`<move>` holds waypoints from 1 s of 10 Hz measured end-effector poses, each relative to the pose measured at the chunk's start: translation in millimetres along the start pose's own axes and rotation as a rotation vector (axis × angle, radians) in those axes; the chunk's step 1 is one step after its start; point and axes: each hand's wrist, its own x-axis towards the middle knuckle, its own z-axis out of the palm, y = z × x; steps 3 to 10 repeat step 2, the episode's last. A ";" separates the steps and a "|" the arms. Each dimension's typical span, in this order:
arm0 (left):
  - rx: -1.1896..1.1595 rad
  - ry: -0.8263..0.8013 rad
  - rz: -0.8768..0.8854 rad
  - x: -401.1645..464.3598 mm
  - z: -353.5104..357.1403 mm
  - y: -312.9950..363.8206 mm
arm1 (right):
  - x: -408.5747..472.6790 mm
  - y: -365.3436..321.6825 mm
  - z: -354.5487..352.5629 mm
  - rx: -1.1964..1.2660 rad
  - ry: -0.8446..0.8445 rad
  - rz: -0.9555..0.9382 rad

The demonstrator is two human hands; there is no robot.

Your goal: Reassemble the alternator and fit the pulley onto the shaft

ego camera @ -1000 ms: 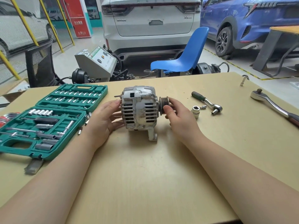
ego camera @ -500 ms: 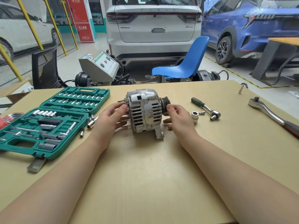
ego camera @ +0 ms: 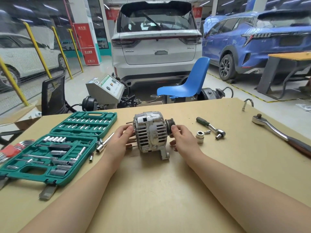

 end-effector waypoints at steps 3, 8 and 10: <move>0.022 0.011 -0.085 -4.2 -2.4 7.7 | -4.5 2.1 -4.1 -0.076 0.018 0.002; 0.022 0.011 -0.085 -4.2 -2.4 7.7 | -4.5 2.1 -4.1 -0.076 0.018 0.002; 0.022 0.011 -0.085 -4.2 -2.4 7.7 | -4.5 2.1 -4.1 -0.076 0.018 0.002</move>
